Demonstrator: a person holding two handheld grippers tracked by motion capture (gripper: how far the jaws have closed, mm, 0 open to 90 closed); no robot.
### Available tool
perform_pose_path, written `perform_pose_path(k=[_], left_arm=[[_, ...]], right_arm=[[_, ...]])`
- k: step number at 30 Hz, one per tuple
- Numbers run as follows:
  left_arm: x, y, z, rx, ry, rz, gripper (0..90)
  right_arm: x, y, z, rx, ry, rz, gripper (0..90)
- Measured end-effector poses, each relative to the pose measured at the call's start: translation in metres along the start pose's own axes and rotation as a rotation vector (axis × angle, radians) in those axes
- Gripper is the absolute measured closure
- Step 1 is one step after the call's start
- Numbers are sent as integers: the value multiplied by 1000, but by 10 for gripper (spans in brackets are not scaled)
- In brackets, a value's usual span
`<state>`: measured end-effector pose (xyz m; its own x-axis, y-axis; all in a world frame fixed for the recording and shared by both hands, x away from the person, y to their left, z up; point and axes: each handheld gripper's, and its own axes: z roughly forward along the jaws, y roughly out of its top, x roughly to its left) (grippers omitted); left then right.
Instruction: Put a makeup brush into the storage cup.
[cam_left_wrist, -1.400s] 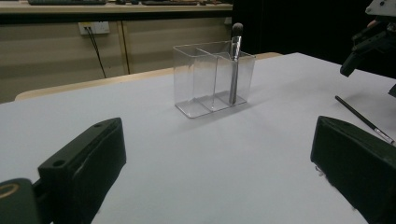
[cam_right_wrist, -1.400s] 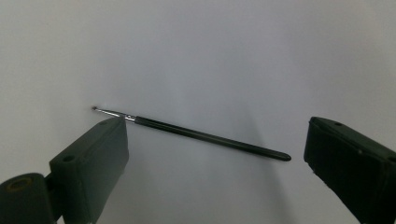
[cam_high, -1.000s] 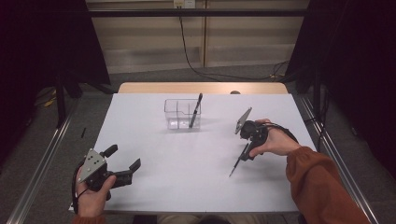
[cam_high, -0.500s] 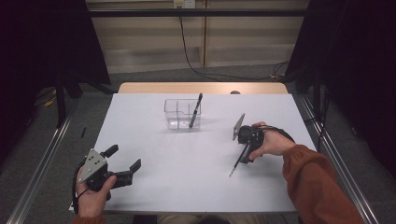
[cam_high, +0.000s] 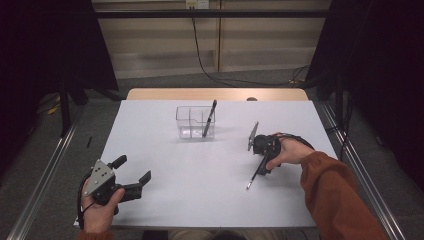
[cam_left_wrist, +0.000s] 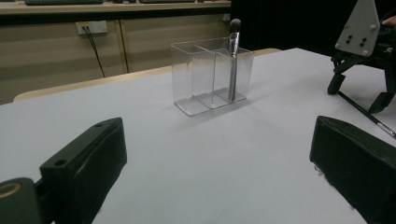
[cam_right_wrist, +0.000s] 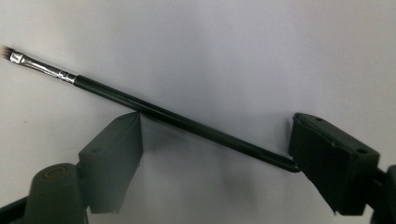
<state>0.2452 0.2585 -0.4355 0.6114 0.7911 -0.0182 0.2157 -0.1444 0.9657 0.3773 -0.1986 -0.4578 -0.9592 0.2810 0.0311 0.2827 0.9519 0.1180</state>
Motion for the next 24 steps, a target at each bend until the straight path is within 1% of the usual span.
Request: perform_pose_path(k=[1, 3, 4, 5, 6, 7, 10, 12, 13, 14, 15, 16, 17, 19, 20, 22, 23, 24], left_arm=[[0, 0, 0, -1, 0, 0, 38], [0, 0, 0, 1, -1, 1, 38], [0, 0, 0, 1, -2, 0, 39], [-1, 0, 0, 1, -3, 2, 39], [-1, 0, 0, 2, -3, 0, 38], [-1, 0, 0, 2, -4, 1, 39], [-1, 0, 0, 2, -2, 1, 39], [-1, 0, 0, 3, 0, 0, 39], [-1, 0, 0, 3, 0, -1, 38], [-1, 0, 0, 4, -2, 2, 39], [-1, 0, 0, 6, -2, 4, 38], [-1, 0, 0, 6, -2, 4, 38], [-1, 0, 0, 5, -2, 4, 39], [-1, 0, 1, 4, -1, 3, 39], [-1, 0, 1, 4, -2, 3, 39], [-1, 0, 1, 4, -3, 4, 39], [-1, 0, 1, 5, -4, 7, 39], [-1, 0, 1, 5, -4, 6, 39]], right_arm=[[0, 1, 0, 10, 2, 6, 193], [-1, 3, -2, 25, 3, -7, 255], [-1, 3, -3, 30, 3, -5, 286], [-1, 3, -3, 22, 4, -8, 340], [-2, 2, -5, 18, 5, -10, 416], [-2, 1, -7, 21, 9, -7, 458], [-1, 1, -7, 14, 9, -7, 510], [-1, 1, -8, 28, 11, -11, 544], [0, 2, -8, 29, 10, -5, 557], [-1, 2, -8, 29, 11, -11, 594], [-1, 2, -9, 34, 13, -7, 664], [-1, 2, -8, 27, 11, -1, 677], [-1, 3, -9, 41, 13, -7, 683], [0, 3, -9, 40, 9, -13, 700], [1, 3, -9, 42, 10, -7, 707], [0, 3, -9, 39, 12, -21, 731], [1, 3, -9, 39, 13, -13, 743], [1, 3, -9, 43, 15, -16, 760]])
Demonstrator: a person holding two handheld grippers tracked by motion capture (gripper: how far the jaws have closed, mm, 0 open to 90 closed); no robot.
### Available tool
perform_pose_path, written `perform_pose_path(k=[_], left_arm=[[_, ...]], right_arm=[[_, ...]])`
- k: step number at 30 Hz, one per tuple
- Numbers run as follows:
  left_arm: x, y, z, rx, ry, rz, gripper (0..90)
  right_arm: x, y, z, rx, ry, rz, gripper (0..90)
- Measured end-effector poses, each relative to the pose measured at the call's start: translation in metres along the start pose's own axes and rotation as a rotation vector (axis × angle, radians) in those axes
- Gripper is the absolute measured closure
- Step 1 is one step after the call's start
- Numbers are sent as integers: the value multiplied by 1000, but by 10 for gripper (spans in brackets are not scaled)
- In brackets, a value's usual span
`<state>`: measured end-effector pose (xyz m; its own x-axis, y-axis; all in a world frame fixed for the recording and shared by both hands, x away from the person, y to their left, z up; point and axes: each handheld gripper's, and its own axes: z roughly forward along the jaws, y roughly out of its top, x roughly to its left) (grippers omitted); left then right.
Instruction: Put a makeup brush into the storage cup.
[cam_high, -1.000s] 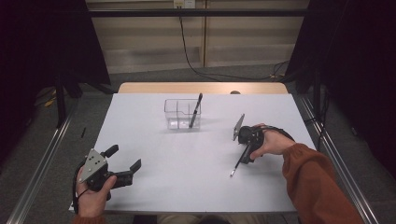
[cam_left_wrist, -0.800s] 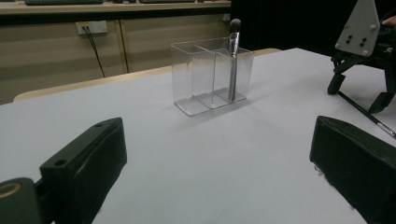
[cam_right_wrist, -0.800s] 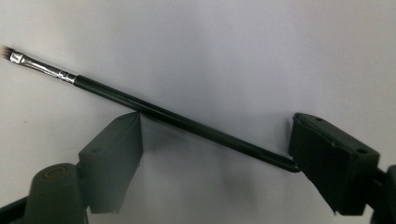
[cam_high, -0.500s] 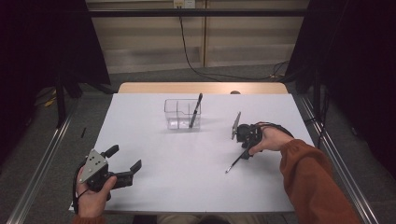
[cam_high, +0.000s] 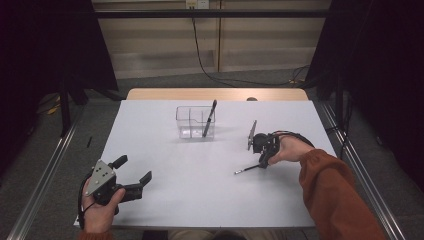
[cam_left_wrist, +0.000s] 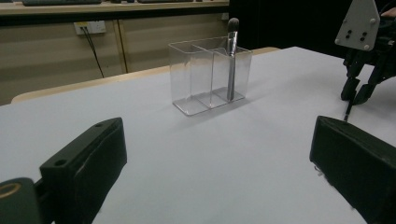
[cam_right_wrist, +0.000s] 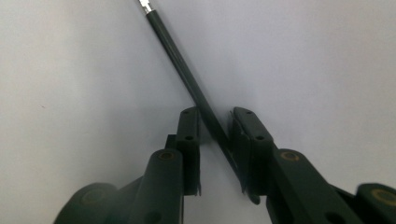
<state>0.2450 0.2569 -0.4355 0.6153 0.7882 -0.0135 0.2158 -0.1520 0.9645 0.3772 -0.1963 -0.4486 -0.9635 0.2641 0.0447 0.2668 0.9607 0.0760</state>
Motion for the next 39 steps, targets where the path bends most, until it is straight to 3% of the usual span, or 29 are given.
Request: perform_pose_path(k=[7, 19, 26, 30, 33, 34, 39], left_arm=[[0, 0, 0, 3, 1, 1, 39], [1, 0, 1, 2, 2, -1, 39], [0, 0, 0, 0, 3, -3, 39], [1, 0, 0, -4, 8, -2, 39], [1, 0, 0, -4, 12, -5, 39], [1, 0, 0, -3, 11, -4, 39], [1, 0, 0, -3, 12, -4, 39]], right_arm=[[-1, 2, 0, 14, 12, 10, 865], [2, -1, -1, -4, -2, 4, 870], [2, -12, -4, -78, 0, 47, 871], [5, -17, -7, -154, -14, 67, 870], [7, -21, -7, -185, -30, 104, 870], [8, -23, -8, -204, -17, 134, 870], [10, -31, -12, -316, -49, 201, 870]])
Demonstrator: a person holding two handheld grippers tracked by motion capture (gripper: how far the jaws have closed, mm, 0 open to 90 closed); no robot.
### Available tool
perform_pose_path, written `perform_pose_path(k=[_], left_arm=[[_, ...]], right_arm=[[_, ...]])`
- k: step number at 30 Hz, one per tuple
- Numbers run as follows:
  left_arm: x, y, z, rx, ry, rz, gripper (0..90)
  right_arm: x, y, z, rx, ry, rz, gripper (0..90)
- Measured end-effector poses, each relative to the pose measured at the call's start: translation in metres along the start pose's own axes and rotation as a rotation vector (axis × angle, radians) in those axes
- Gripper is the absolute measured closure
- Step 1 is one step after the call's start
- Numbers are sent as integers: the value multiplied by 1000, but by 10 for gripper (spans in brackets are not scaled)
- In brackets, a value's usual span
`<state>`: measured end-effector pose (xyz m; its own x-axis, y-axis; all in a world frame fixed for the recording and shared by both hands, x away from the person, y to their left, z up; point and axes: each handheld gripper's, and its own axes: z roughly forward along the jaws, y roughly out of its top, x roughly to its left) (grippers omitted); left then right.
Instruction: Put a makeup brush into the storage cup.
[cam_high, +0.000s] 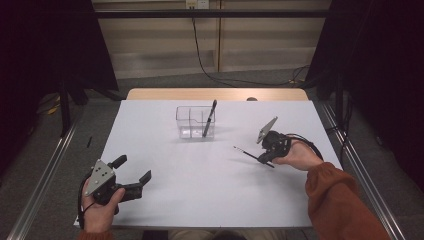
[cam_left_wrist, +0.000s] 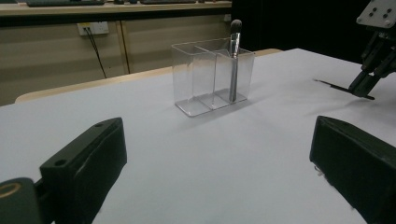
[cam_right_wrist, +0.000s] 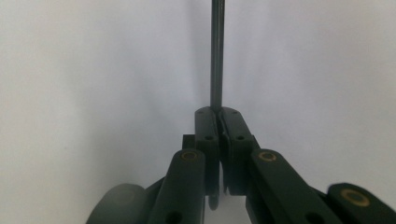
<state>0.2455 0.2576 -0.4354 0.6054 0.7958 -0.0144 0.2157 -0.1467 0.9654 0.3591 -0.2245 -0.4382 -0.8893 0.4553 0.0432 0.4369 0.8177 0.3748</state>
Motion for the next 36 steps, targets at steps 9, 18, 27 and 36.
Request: perform_pose_path(k=[9, 18, 27, 36], left_arm=[[0, 0, 0, -1, -1, -1, 39], [0, 0, 0, -4, -2, -2, 38], [0, 1, 0, -13, 1, -3, 38], [0, 0, 0, -5, 2, 0, 39]], right_arm=[[5, -10, -12, -164, -30, 65, 870], [11, -22, -17, -331, -101, 165, 870], [17, -30, -16, -450, -149, 228, 869], [22, -36, -14, -574, -176, 265, 870]])
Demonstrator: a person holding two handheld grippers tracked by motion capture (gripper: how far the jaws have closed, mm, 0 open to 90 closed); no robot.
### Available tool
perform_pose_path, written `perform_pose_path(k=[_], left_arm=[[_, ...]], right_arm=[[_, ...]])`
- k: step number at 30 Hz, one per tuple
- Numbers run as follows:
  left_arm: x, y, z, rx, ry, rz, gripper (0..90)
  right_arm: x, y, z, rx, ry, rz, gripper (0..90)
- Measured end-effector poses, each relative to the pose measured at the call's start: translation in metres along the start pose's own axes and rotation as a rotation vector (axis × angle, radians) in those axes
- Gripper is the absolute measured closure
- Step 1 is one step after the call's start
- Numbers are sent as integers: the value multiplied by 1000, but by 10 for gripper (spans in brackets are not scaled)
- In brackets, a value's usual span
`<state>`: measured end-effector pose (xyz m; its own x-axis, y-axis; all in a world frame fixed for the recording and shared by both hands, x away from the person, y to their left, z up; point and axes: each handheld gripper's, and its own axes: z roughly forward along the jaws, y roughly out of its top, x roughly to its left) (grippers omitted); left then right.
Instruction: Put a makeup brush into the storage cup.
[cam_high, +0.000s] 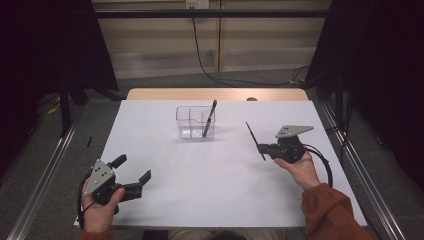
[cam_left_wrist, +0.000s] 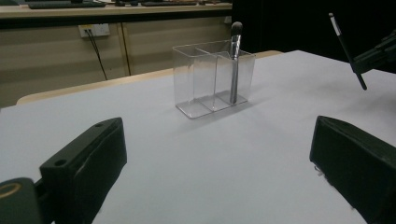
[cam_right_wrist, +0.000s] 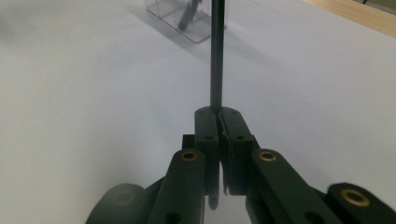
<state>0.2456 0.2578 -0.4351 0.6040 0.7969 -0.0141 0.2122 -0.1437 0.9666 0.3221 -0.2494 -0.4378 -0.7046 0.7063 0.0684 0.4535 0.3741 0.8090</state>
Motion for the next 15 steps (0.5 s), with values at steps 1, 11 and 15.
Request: perform_pose_path(k=[1, 11, 15], left_arm=[[0, 0, 0, 0, 1, -1, 39], [-1, 0, -1, -9, -2, -7, 39], [-1, 1, -2, -10, -4, -2, 38]], right_arm=[[0, -1, 0, -9, -7, 7, 869], [7, -6, -4, -123, 17, 9, 869], [10, -6, -9, -181, 29, 27, 869]])
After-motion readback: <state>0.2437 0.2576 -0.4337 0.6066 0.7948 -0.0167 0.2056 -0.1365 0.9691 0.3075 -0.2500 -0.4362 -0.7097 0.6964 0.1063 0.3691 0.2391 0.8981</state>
